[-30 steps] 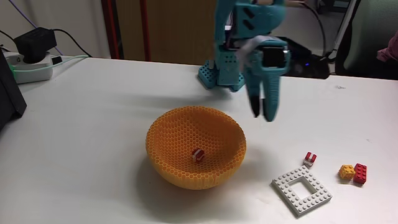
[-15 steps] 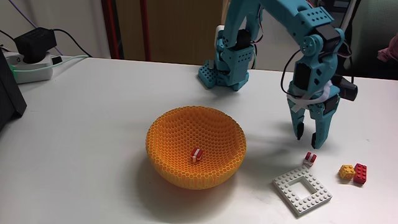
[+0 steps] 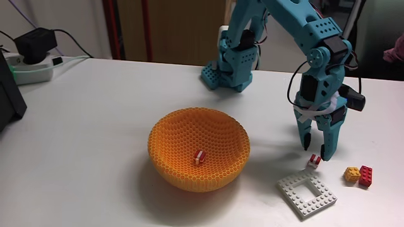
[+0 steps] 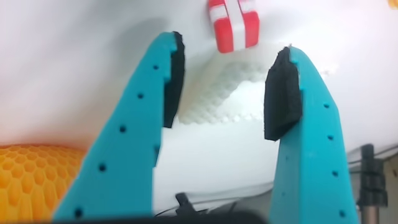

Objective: Pick only small cubed objects and place them into the bowl

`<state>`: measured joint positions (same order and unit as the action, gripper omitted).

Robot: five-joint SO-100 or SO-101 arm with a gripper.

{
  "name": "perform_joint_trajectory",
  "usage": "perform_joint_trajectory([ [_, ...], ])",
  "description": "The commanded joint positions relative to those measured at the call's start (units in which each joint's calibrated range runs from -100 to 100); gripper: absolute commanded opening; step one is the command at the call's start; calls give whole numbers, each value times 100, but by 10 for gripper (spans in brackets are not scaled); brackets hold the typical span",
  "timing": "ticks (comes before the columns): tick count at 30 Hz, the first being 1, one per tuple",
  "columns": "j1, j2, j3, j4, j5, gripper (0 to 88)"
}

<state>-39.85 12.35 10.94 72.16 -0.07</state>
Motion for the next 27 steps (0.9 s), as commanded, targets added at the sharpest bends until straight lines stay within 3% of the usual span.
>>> perform_joint_trajectory([
  [1,-23,63,-270,-152,29,210],
  [20,275,584,-415,-691,210,173],
  [27,350,669,-367,-839,303,89],
])
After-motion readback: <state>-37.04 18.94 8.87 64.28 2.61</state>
